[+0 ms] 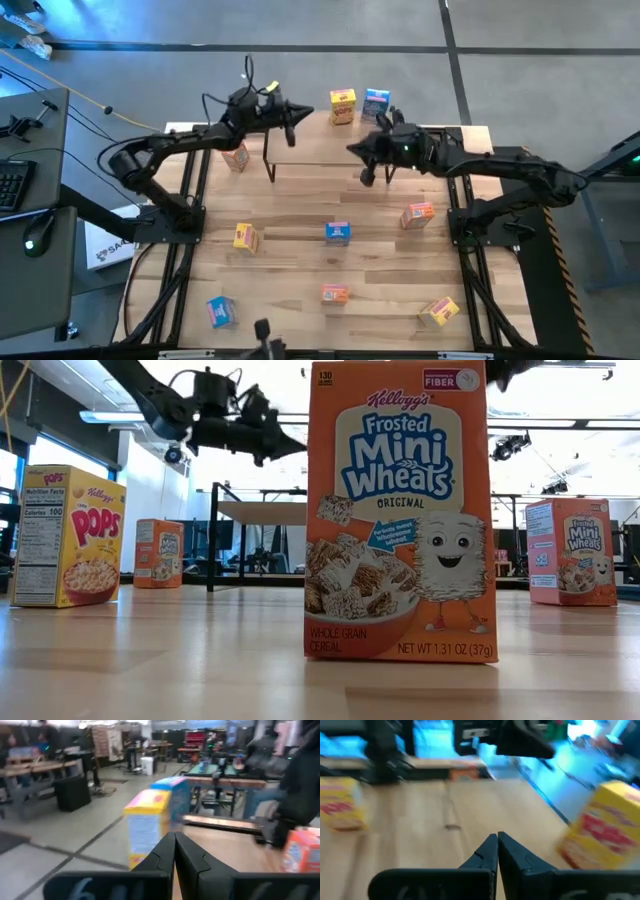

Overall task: Stack cereal on shelf
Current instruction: Put the middle right orange cereal box on the shelf

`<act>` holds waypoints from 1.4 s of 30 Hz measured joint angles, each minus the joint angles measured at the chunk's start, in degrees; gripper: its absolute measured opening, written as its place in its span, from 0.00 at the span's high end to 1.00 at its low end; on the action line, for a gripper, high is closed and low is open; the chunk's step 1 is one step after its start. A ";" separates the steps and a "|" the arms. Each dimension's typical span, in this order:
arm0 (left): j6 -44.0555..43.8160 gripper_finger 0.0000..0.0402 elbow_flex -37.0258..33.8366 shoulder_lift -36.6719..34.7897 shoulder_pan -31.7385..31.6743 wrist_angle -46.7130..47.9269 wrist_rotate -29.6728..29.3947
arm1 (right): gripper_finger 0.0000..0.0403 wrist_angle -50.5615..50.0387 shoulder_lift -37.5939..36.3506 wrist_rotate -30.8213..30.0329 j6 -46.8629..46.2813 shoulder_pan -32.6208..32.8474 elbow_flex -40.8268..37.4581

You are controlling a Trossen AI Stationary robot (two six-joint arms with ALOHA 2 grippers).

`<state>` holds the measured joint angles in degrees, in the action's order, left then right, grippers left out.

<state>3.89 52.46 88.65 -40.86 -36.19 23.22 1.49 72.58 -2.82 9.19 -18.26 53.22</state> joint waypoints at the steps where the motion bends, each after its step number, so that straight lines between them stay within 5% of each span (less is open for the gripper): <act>1: 0.72 1.00 -0.60 -1.37 0.45 0.05 0.42 | 1.00 4.49 -0.07 1.70 0.07 0.02 -2.44; 5: 1.30 1.00 -3.12 -6.99 1.57 3.06 1.89 | 1.00 17.16 -1.83 4.31 -1.66 2.03 -11.73; 8: 2.03 1.00 -4.93 -11.04 2.06 6.00 1.96 | 1.00 17.07 -5.66 -0.15 -5.10 5.11 -14.66; 13: 2.33 1.00 -8.20 -15.16 2.43 8.42 1.99 | 0.93 -1.96 -12.71 -11.94 -8.88 11.32 -12.10; 27: 2.17 1.00 -8.94 -15.76 2.73 14.13 1.75 | 0.33 -59.16 -15.26 -18.13 -27.29 20.66 4.94; 33: 1.78 1.00 -8.93 -15.76 3.36 15.02 1.75 | 0.30 -71.46 -15.37 -16.43 -33.68 22.18 5.76; 42: 0.86 0.97 -8.93 -15.76 3.85 15.66 1.75 | 0.30 -72.96 -14.60 -10.87 -35.10 23.26 0.97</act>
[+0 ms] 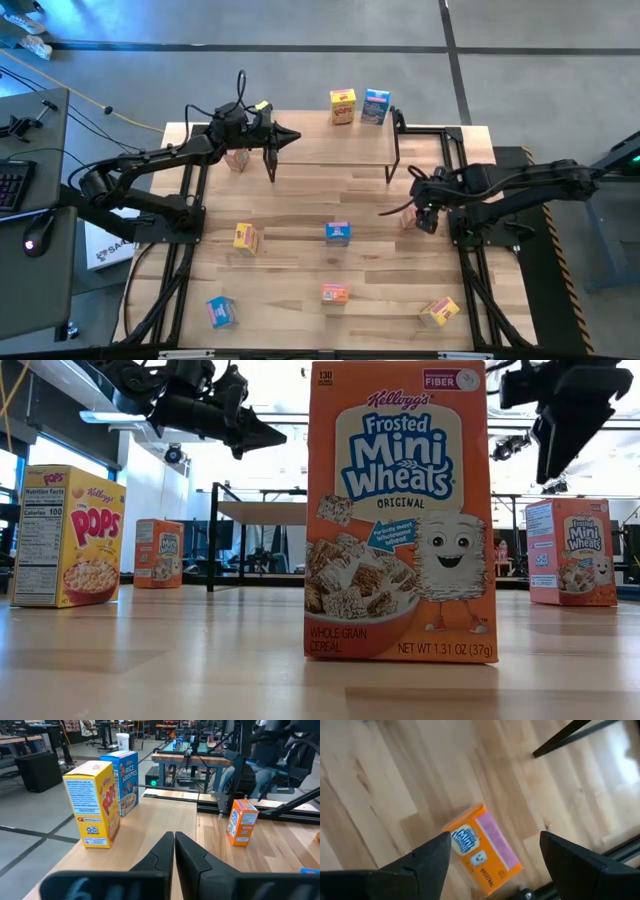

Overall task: Stack cereal on shelf
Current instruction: Put the middle right orange cereal box on the shelf

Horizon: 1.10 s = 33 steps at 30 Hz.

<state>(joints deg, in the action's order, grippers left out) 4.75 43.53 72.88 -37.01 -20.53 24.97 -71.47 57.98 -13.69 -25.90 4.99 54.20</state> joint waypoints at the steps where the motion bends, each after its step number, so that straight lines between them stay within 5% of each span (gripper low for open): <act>1: 0.00 0.96 0.00 0.00 0.00 0.00 -0.01 | 0.30 -0.09 0.20 0.47 0.09 0.00 -0.17; 24: -1.33 0.90 0.00 0.00 0.35 1.39 -0.02 | 0.30 -4.14 8.15 3.93 12.45 -1.99 -1.88; 33: 0.52 0.90 0.00 0.00 1.60 3.80 -0.02 | 0.41 -2.59 8.11 6.06 10.31 -2.01 -2.87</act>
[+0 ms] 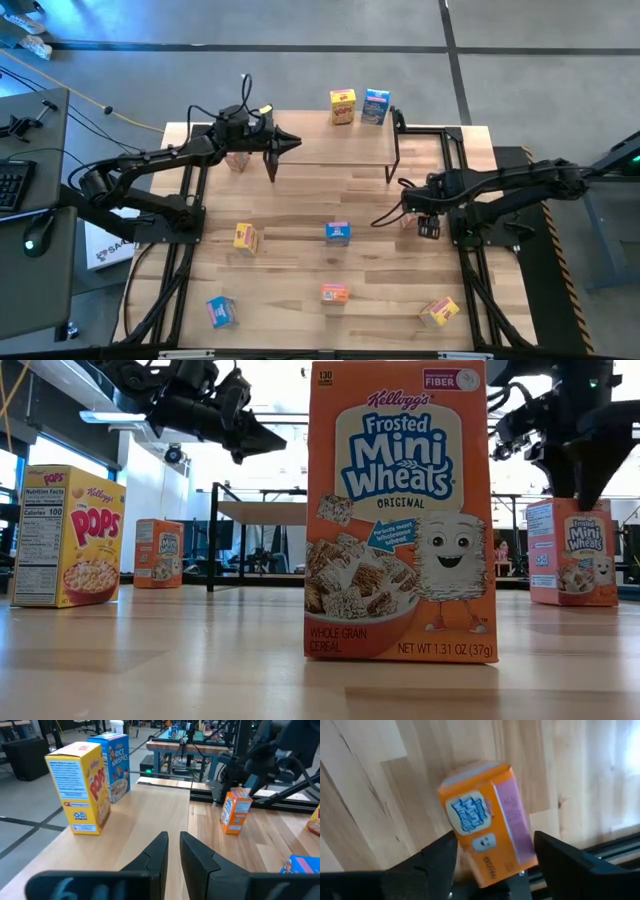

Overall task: Stack cereal on shelf
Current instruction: Put the middle right orange cereal box on the shelf

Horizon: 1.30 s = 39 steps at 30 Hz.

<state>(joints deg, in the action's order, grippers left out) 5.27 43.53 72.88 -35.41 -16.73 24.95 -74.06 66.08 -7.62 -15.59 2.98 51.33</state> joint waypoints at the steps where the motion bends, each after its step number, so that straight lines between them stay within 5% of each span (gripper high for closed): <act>1: -0.04 0.90 0.00 0.00 0.14 0.00 0.00 | 0.43 0.02 0.00 0.37 -0.01 0.00 -0.57; 11: 0.14 0.90 0.00 0.00 1.02 0.90 0.00 | 0.53 2.14 -0.02 2.01 -2.03 0.02 -0.37; 27: -0.08 0.90 0.00 0.00 1.18 2.45 0.00 | 0.58 11.22 0.59 -2.46 2.74 -0.52 13.32; 39: 0.84 0.90 0.02 0.00 4.52 2.70 0.00 | 0.58 22.82 11.35 -0.68 10.05 -5.34 13.55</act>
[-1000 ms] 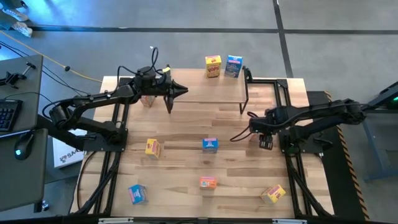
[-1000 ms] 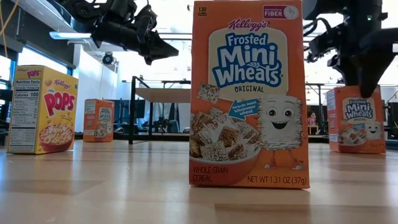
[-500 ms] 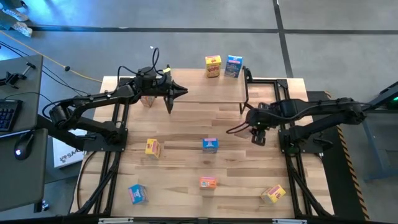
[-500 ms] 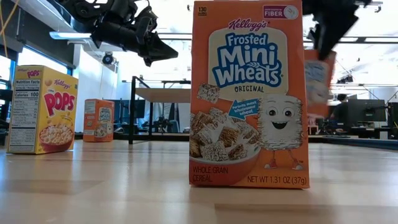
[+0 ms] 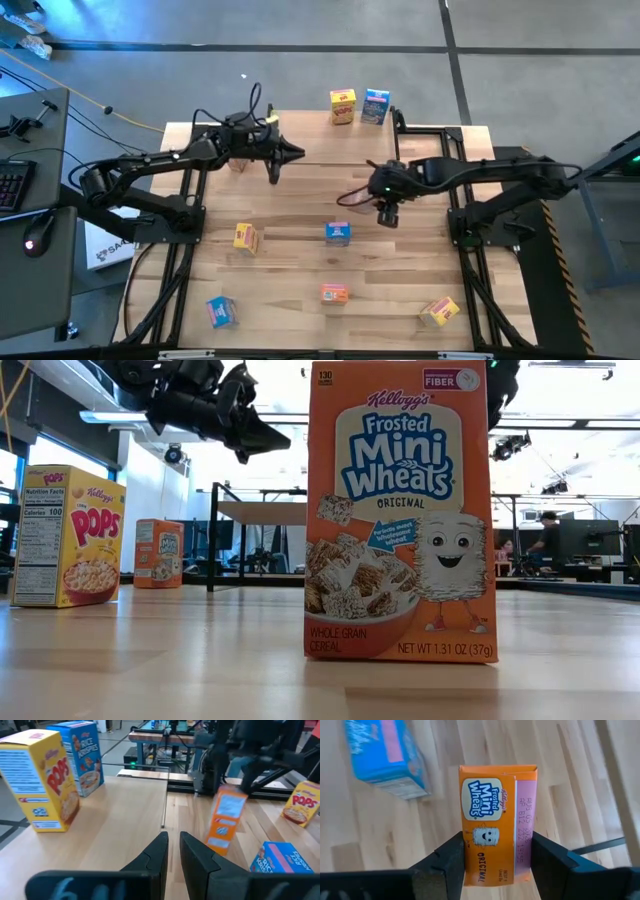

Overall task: Stack cereal on shelf
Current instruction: Put the middle right orange cereal box on the shelf

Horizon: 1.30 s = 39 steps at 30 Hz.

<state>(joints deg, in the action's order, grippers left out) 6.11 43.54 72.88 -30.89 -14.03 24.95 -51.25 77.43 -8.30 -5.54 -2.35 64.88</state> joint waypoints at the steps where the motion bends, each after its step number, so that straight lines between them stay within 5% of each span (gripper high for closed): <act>1: -0.02 0.90 -0.02 0.00 0.25 0.12 0.00 | 0.58 0.34 0.98 0.27 0.04 -0.42 0.00; 25: -1.01 0.90 -0.02 0.00 3.43 1.04 0.00 | 0.58 21.10 13.64 0.14 3.66 -6.03 -0.02; 39: -1.38 0.90 -0.02 0.00 6.83 1.86 0.00 | 0.39 26.13 15.83 -1.16 6.77 -5.74 0.11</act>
<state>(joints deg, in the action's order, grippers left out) 4.73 43.53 72.88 -24.06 -12.18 24.95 -25.12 93.26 -9.46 1.23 -8.09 64.99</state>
